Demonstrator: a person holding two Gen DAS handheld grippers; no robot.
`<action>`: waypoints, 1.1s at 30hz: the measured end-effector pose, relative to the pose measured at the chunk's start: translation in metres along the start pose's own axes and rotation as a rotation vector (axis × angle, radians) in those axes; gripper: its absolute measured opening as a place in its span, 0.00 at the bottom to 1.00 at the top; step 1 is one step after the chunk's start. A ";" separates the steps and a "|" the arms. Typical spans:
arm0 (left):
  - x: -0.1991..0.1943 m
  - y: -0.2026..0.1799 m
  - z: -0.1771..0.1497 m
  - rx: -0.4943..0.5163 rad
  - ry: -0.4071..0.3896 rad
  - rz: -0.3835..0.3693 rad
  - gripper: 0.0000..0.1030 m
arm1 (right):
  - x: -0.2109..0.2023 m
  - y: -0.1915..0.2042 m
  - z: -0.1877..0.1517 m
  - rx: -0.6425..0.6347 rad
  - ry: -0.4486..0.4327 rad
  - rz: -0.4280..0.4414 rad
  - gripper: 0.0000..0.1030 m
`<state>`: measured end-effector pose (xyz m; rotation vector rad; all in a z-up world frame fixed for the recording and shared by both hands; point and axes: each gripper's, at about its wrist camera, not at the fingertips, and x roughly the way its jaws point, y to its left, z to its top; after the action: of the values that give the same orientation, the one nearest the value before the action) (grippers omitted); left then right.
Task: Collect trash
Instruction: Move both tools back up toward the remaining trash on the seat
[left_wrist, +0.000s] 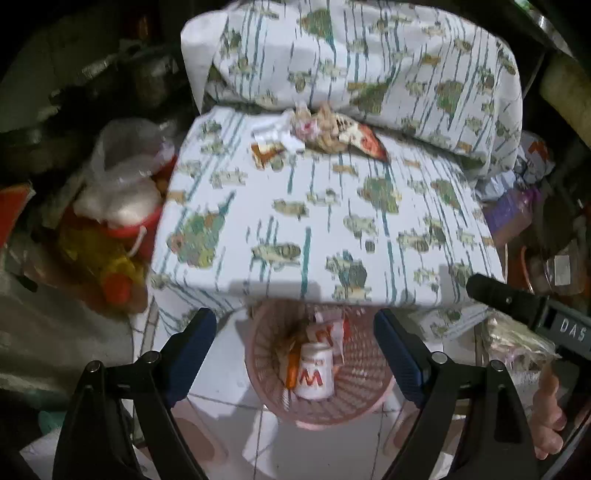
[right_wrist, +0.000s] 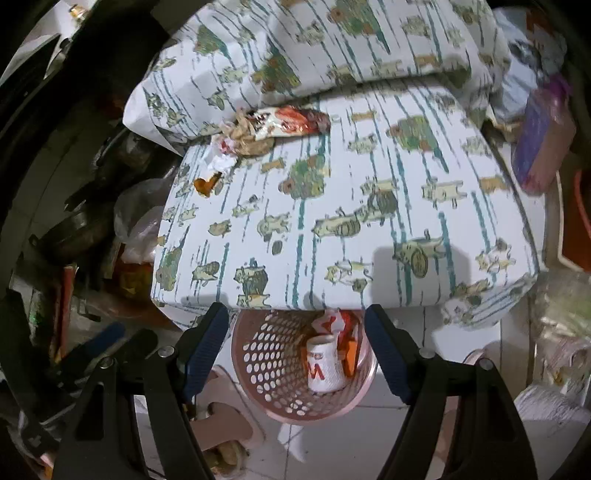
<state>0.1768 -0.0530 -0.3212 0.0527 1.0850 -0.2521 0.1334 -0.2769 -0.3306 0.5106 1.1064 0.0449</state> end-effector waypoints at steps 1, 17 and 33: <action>-0.003 0.001 0.002 0.000 -0.015 0.008 0.86 | -0.002 0.003 0.001 -0.013 -0.011 -0.005 0.73; -0.035 0.024 0.018 -0.054 -0.162 0.099 0.88 | -0.031 0.028 0.007 -0.134 -0.176 -0.068 0.76; -0.076 0.045 0.037 -0.136 -0.312 0.140 1.00 | -0.056 0.042 0.021 -0.138 -0.251 -0.024 0.86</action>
<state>0.1861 -0.0017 -0.2403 -0.0320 0.7813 -0.0569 0.1350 -0.2636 -0.2584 0.3681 0.8569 0.0346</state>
